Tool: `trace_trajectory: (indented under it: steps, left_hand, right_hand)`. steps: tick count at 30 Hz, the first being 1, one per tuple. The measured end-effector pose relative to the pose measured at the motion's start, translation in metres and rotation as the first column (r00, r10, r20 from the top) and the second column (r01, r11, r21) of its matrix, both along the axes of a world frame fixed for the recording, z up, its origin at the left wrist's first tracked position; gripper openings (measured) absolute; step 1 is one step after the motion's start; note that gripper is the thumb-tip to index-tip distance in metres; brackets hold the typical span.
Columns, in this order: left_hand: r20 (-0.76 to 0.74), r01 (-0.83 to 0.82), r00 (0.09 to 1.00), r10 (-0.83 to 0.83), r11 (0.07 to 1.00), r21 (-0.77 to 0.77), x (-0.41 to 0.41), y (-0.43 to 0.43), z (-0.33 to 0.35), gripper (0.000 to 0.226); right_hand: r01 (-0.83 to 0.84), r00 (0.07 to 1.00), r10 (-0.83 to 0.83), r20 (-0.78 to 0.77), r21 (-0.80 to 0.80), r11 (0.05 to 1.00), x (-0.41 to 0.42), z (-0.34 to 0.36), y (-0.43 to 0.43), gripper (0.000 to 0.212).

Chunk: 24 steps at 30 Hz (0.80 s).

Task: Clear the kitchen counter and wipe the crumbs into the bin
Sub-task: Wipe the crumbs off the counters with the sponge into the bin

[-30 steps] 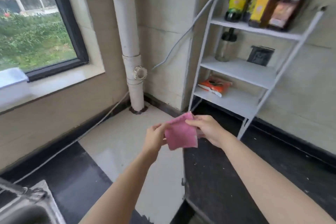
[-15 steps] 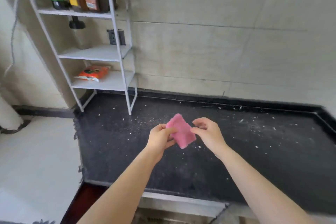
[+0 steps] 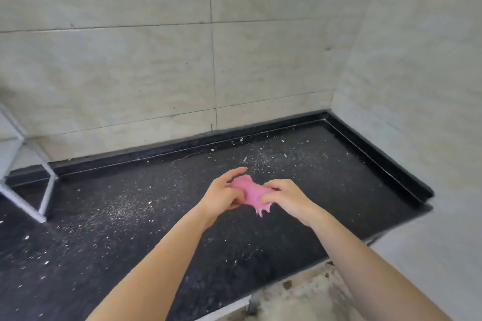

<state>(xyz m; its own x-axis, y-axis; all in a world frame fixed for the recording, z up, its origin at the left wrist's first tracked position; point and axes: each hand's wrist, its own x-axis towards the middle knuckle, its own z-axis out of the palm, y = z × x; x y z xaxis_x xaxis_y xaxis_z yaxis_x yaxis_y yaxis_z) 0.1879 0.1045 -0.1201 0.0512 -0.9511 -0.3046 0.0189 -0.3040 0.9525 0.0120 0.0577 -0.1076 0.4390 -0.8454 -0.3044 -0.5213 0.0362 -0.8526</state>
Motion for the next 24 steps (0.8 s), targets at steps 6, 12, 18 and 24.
trace_trajectory:
  steps: [6,12,18,24]
  left_hand:
    - [0.266,0.201,0.942,-0.206,0.979,0.048,-0.023,-0.094,-0.014,0.012]
    - [-0.022,0.160,0.987,-0.159,0.984,0.082,-0.058,-0.174,-0.044,0.016]
    - [-0.375,0.020,0.924,0.082,0.965,0.261,-0.102,-0.216,-0.075,0.016]
    - [-0.222,-0.066,0.967,0.124,0.966,0.251,-0.121,-0.254,-0.095,0.015]
  right_hand:
    - [0.190,0.979,-0.192,0.065,0.038,0.981,-0.028,-0.002,-0.082,0.020]
    - [0.471,0.811,-0.533,0.242,0.272,0.839,-0.048,-0.034,-0.157,0.004]
    - [0.300,0.710,-0.602,0.367,0.615,0.729,-0.069,-0.079,-0.197,0.034]
    - [0.399,0.790,-0.549,0.274,0.451,0.798,-0.081,-0.097,-0.258,0.024]
